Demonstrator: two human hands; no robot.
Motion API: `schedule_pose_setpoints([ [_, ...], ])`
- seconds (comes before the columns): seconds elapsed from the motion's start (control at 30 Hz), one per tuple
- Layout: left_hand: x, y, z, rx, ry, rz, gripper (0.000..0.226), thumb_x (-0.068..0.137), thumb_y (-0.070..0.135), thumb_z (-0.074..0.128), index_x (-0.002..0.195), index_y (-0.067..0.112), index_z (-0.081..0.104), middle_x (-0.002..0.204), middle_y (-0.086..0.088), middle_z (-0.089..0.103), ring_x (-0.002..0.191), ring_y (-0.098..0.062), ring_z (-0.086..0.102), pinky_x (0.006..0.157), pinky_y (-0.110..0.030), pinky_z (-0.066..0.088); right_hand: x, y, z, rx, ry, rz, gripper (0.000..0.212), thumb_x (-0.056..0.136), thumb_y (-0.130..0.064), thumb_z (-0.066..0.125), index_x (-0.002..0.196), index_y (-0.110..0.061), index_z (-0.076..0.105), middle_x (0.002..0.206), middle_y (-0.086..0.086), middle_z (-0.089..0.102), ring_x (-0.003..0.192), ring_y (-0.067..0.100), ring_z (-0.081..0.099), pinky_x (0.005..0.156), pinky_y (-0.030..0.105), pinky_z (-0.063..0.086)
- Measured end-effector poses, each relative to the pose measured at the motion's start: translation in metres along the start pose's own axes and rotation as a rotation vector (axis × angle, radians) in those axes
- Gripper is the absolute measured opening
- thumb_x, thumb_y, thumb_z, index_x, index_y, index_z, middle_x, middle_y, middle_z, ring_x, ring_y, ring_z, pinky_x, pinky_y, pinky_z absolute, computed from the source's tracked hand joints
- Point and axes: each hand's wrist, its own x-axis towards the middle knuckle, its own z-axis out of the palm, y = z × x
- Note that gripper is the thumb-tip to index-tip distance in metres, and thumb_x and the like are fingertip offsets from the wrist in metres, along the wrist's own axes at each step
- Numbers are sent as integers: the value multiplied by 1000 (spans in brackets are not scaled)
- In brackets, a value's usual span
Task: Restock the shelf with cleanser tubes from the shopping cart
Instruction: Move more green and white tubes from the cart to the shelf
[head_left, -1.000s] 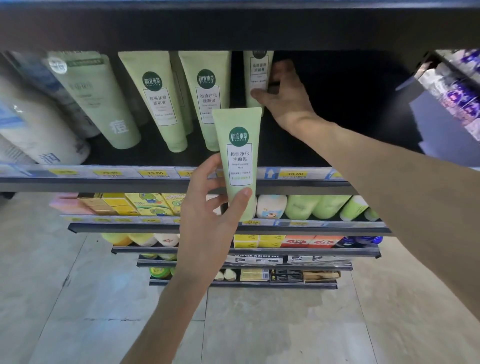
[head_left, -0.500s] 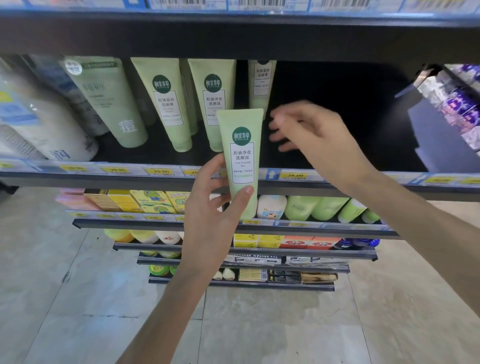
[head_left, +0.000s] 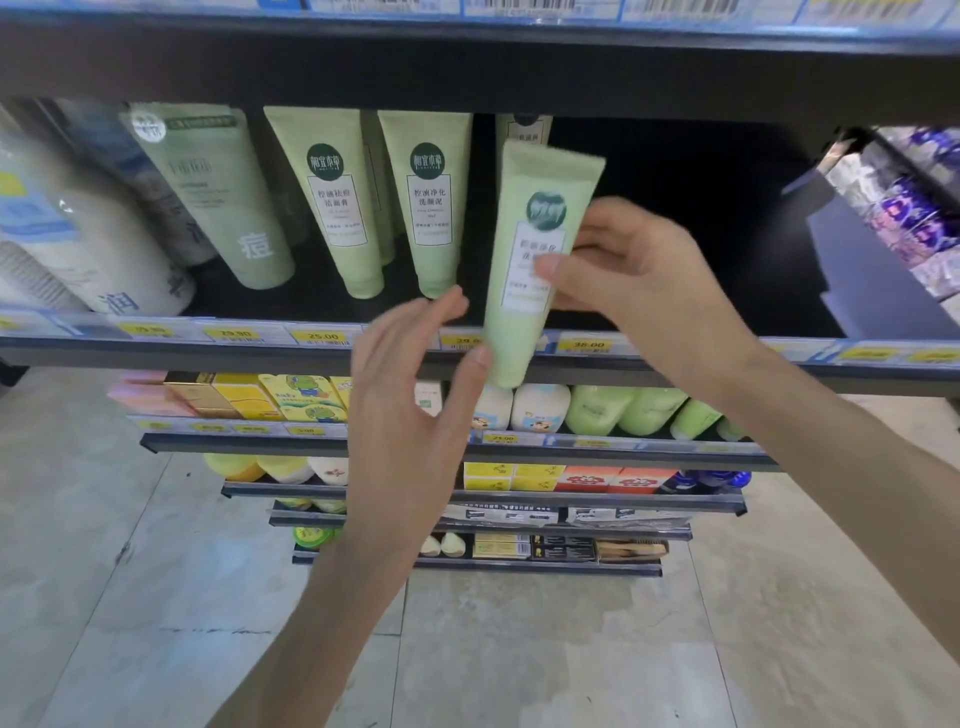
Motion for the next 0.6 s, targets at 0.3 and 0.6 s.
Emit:
schedule_pose_setpoints([
  [0.3,9,-52,-7,397,15,220,36,102,19,62,138,16,63,137,0,61,140,-23,47,129,-51,11,46,17,4,-120,210,-85,30,98,-13,64,128,-11,62,119,2,71,110,17,69,100,42,56],
  [0.6,7,-53,-5,353,37,236,36,100,13,64,135,14,63,134,-1,60,136,-25,49,127,-56,14,55,38,9,-246,198,21,38,91,-12,76,124,-21,58,118,-7,67,106,4,67,92,29,59],
])
